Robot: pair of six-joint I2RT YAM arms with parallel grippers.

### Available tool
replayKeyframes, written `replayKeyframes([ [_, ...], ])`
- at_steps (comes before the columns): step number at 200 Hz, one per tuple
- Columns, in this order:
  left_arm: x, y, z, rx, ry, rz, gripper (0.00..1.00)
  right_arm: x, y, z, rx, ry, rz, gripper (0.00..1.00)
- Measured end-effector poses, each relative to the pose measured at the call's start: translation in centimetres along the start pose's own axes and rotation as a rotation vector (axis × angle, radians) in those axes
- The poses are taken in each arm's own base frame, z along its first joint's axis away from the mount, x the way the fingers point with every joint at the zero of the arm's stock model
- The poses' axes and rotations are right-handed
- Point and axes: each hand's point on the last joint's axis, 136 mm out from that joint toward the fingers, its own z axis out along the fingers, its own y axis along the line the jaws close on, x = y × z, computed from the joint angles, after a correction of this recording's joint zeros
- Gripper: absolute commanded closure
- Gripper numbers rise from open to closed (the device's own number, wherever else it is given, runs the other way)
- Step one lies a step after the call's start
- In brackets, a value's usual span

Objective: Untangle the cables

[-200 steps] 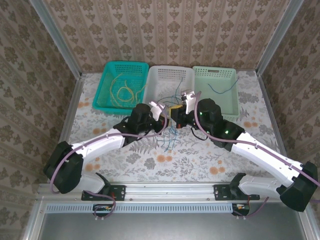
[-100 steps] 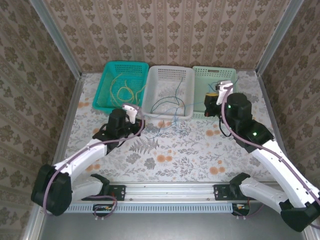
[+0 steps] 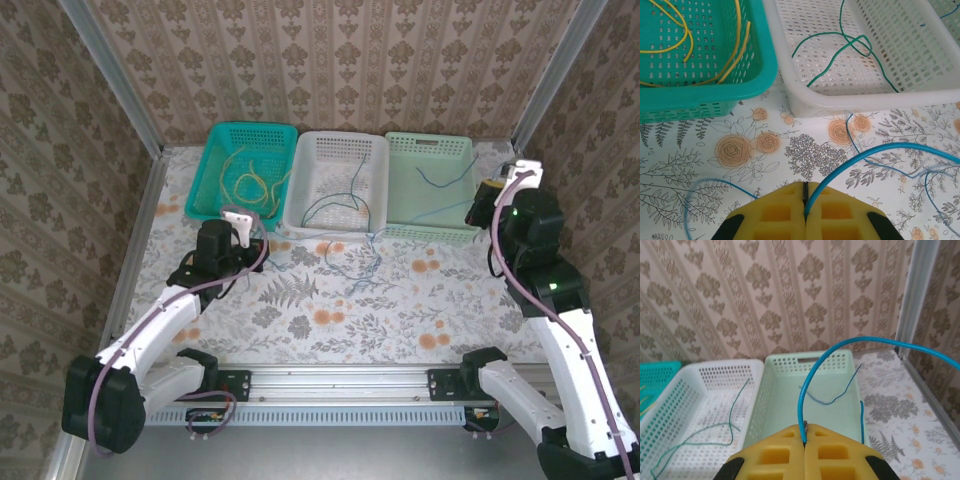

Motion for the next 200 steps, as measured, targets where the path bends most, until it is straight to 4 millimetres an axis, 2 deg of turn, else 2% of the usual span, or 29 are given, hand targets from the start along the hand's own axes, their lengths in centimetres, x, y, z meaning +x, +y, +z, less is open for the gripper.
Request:
replayKeyframes([
  [36,0.6,0.3,0.1,-0.009,0.015,-0.003,1.00,-2.1,-0.2,-1.1,-0.002,-0.047,0.011,1.00],
  [58,1.2,0.9,0.0,-0.034,0.034,-0.010,1.00,-3.8,-1.9,-1.5,0.070,-0.070,0.022,1.00],
  [93,1.7,4.1,-0.8,-0.147,0.029,-0.063,1.00,-7.3,-5.4,-3.1,0.203,-0.142,0.047,1.00],
  [116,2.0,6.5,-2.2,-0.243,0.012,-0.104,1.00,-8.0,-7.4,-3.7,0.272,-0.159,0.055,1.00],
  [131,1.8,7.0,-2.9,-0.270,-0.006,-0.109,1.00,-7.7,-8.1,-3.6,0.293,-0.149,0.060,1.00],
  [148,1.3,6.6,-3.4,-0.257,-0.030,-0.103,1.00,-7.5,-7.8,-3.3,0.261,-0.138,0.086,1.00],
  [170,1.1,5.7,-3.3,-0.217,-0.035,-0.090,1.00,-6.2,-6.1,-2.4,0.149,-0.106,0.137,1.00],
  [195,1.1,3.3,-2.6,-0.131,-0.024,-0.038,1.00,-4.6,-3.5,-1.4,-0.003,-0.052,0.202,1.00],
  [200,1.3,2.8,-2.4,-0.113,-0.016,-0.027,0.96,-4.3,-2.9,-1.2,-0.037,-0.041,0.210,1.00],
])
